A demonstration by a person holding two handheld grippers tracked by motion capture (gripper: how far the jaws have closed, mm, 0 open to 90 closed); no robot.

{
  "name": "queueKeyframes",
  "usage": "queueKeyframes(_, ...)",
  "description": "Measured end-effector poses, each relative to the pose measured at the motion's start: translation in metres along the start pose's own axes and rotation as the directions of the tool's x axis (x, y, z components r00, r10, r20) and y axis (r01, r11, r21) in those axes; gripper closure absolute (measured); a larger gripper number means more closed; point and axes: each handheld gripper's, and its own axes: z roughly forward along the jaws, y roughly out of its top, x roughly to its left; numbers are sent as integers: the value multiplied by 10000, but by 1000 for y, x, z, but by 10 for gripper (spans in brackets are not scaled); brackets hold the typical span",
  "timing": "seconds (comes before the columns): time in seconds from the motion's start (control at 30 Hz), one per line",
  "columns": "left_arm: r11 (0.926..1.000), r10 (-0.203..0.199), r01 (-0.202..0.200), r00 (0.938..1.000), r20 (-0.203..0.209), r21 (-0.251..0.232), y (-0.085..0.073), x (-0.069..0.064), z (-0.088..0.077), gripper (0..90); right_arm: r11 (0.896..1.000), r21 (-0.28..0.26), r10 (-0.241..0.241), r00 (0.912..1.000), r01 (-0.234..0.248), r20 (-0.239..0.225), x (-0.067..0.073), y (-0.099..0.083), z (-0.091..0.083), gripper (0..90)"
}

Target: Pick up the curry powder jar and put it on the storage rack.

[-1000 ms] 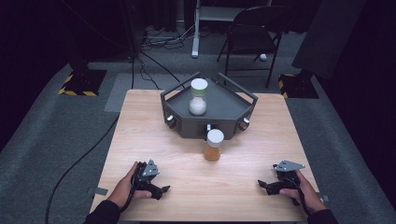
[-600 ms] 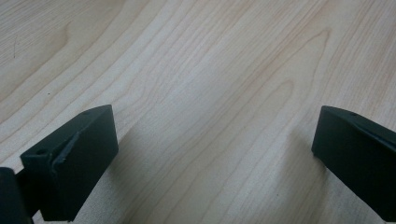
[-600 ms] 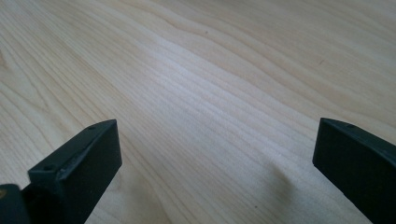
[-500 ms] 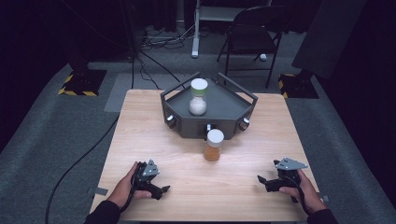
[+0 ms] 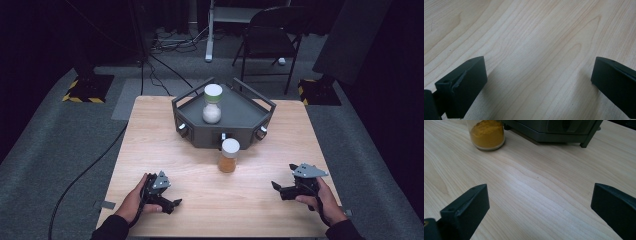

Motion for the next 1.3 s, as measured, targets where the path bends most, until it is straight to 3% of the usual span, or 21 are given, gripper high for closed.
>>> queueKeyframes(0.6, 10000, 0, 0, 10000, -1, 1, 0, 0, 0, 3, 9983, -581, -102, 9995, 85, -294, 10, 26, 23, 19)
queueKeyframes(1.3, 10000, -1, 1, 10000, -1, 0, 0, 0, 0, 3, 9972, -538, -577, 9936, 527, -966, 26, 47, 57, 19)
